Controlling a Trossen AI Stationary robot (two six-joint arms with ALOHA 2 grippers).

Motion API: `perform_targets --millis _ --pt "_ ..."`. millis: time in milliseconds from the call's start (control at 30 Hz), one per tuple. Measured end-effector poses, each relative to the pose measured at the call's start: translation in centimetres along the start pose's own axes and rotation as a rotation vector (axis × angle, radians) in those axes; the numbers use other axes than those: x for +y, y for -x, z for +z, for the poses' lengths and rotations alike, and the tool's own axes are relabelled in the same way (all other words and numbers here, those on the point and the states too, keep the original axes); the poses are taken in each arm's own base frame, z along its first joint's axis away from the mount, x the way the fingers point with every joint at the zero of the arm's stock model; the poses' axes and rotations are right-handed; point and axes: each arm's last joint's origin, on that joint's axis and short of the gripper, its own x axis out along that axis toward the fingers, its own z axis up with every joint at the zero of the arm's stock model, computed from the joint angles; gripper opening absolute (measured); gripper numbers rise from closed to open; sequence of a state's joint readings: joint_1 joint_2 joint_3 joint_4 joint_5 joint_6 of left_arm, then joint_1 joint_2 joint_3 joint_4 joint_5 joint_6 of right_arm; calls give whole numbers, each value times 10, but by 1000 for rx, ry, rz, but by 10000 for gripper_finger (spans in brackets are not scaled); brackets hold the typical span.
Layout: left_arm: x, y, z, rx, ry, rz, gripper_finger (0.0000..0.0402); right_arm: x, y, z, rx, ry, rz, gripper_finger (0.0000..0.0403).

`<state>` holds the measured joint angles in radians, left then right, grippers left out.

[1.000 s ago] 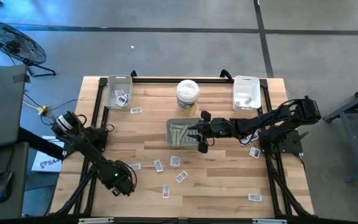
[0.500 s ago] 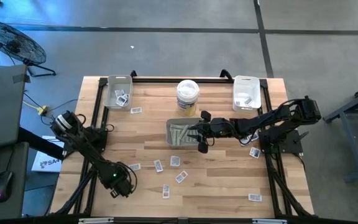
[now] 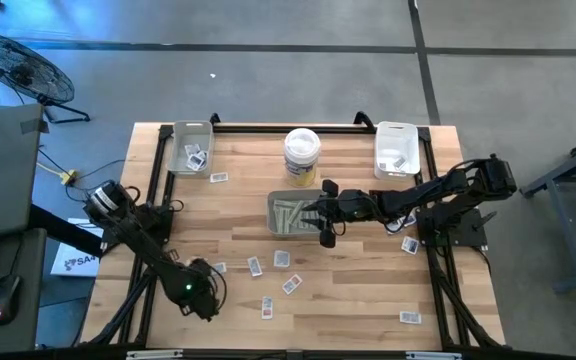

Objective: Pick & Place First Aid Supplies
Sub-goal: Put the alcohol pad into the top gray bin

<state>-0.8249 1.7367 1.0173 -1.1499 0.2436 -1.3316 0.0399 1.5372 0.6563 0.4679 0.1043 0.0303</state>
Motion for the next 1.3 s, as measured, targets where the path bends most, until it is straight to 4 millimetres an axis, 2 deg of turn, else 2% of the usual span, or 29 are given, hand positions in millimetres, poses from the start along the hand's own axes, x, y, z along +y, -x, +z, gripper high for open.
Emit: perform_targets --millis 200,400,567,700,900,1033,1167,1300 --pt "-4 42 -7 -74 -7 36 0 0 0 -1 7 -24 8 138" --pt "2 85 -8 -300 27 109 0 0 0 -1 9 -23 8 138" --pt "19 107 15 -470 119 116 0 0 0 -2 17 -31 7 138" --pt "40 119 45 -552 168 160 0 0 0 -3 26 -46 7 138" --pt "87 133 98 -566 231 250 0 2 1 -2 22 -32 0 138" --pt "128 138 129 -511 280 299 0 13 9 6 -15 30 -29 138" --pt "177 143 146 -470 342 312 0 27 24 13 -27 77 -35 138" --pt "234 142 155 -391 540 256 0 39 38 16 -3 106 -2 138"
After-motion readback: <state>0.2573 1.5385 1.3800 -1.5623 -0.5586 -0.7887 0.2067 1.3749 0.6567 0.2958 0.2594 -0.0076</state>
